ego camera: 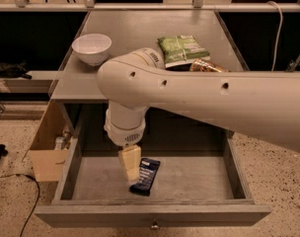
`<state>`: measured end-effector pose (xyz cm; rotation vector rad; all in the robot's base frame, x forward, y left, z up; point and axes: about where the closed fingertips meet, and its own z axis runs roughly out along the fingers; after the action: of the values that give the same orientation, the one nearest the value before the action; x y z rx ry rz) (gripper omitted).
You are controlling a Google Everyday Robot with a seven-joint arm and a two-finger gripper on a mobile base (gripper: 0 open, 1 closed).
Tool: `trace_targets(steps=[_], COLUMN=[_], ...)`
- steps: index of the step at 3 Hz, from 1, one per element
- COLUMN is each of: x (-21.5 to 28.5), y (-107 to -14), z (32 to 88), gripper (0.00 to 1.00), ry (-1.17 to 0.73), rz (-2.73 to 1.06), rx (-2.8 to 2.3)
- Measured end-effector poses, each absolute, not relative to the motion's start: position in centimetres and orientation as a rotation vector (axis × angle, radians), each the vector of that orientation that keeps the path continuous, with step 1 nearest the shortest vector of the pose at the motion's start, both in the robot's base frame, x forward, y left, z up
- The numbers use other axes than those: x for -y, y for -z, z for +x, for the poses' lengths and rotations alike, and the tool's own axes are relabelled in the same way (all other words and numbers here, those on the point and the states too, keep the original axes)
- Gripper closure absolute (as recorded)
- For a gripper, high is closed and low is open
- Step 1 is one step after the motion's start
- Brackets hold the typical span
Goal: Pick rxbar blueberry from top drawer and place on counter
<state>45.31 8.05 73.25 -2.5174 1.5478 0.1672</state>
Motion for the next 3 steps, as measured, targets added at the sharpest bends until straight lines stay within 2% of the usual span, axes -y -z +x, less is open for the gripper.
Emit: trace_targets(steps=[2, 3], x=[-9.5, -8.8], y=[-71.9, -70.3], z=[44.8, 44.9], gripper=[0.00, 0.00], ry=[0.031, 0.233], rz=[-2.669, -2.752], rx=[-1.431, -1.390])
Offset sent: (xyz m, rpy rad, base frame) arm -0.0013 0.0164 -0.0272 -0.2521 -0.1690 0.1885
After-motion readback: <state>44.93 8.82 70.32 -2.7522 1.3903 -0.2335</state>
